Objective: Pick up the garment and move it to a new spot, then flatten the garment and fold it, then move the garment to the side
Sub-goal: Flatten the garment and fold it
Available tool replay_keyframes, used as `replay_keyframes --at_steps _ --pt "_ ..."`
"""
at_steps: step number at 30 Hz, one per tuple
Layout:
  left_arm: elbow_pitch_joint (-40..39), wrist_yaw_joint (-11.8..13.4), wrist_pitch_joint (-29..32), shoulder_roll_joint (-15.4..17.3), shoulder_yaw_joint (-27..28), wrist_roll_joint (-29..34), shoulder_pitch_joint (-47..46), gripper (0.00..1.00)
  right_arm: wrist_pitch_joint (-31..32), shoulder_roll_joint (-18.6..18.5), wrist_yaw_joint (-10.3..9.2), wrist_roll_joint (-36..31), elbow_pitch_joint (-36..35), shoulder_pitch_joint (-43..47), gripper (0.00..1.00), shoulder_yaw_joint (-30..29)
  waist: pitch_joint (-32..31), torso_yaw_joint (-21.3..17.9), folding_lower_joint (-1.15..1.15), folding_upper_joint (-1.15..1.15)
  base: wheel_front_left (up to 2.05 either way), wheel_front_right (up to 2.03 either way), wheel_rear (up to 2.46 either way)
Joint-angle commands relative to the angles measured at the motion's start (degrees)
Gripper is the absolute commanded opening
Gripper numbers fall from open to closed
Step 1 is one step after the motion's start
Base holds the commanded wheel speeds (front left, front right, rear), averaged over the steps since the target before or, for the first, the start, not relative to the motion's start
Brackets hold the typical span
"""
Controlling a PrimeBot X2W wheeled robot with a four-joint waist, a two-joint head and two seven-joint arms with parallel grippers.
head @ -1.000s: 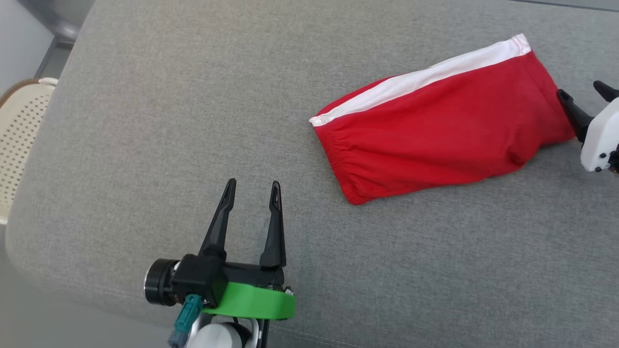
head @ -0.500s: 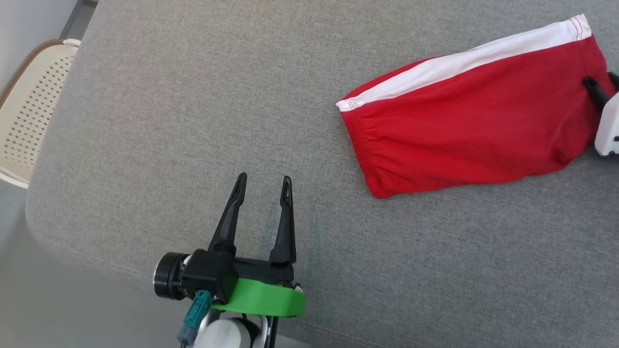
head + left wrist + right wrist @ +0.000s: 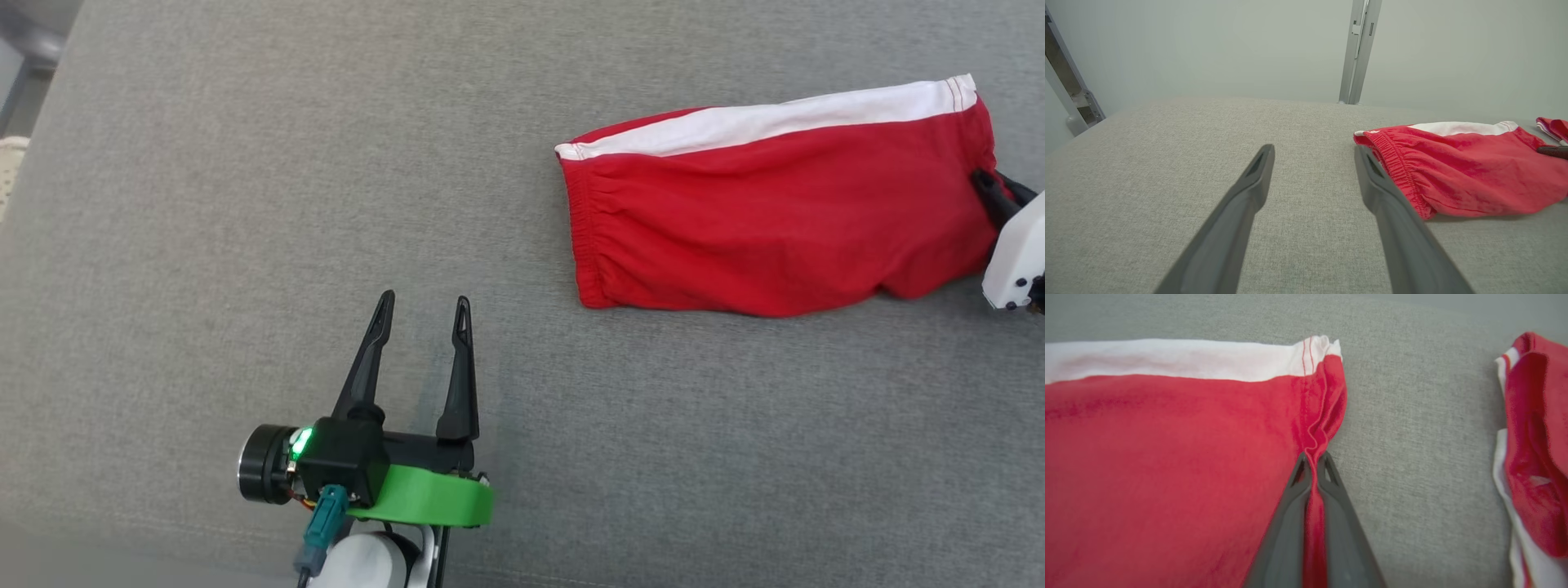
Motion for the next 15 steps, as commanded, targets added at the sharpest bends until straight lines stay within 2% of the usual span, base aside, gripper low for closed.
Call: replay_keyframes --at_steps 1,8,15 --pt "0.30 -0.36 -0.17 0.12 0.26 0.70 0.32 1.00 -0.52 -1.01 -0.15 0.17 -0.27 0.94 0.00 0.10 -2.49 -4.75 0.00 0.00 0.00 0.00 0.00" --pt "0.46 -1.15 -0.17 0.12 1.03 1.60 0.02 1.00 -2.14 -3.19 -0.14 -1.59 -1.21 0.15 0.00 0.16 -2.64 -7.39 0.00 0.00 0.00 0.00 0.00" --pt "1.10 -1.26 -0.17 0.12 1.25 1.65 0.28 1.00 -3.07 -1.46 -0.14 -6.36 -3.07 -3.44 0.00 0.65 -3.53 -7.51 0.00 0.00 0.00 0.00 0.00"
